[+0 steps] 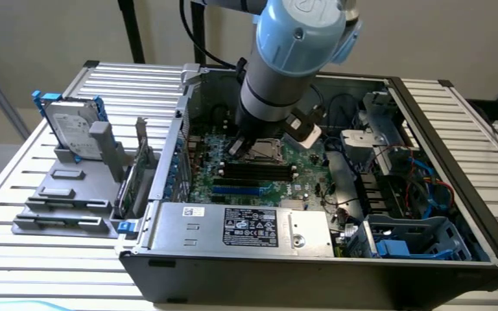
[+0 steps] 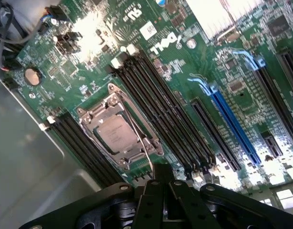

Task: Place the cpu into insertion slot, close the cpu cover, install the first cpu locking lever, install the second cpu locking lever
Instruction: 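Install the second cpu locking lever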

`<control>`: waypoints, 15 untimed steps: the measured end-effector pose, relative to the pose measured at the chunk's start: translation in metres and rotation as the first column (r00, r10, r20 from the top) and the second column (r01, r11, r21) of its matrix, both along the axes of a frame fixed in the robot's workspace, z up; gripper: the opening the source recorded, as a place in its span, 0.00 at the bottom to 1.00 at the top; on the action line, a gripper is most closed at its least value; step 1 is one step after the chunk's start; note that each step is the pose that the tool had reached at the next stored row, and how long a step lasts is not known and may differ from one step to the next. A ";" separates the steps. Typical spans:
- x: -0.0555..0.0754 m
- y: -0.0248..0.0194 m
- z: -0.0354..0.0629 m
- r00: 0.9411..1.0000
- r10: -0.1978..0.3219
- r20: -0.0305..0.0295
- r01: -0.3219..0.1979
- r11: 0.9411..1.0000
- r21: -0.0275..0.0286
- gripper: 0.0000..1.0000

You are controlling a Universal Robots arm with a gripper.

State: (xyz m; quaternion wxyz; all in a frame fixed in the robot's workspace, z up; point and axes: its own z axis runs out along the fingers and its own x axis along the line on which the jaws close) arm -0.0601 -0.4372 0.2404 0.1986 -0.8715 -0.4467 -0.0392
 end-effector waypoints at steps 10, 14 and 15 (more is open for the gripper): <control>0.006 0.0043 -0.0003 1.000 0.000 0.000 0.000 1.000 0.000 0.11; 0.004 0.0037 -0.0061 1.000 0.000 0.003 0.000 1.000 0.001 0.11; 0.002 0.0037 -0.0077 1.000 0.000 0.005 0.000 1.000 0.001 0.11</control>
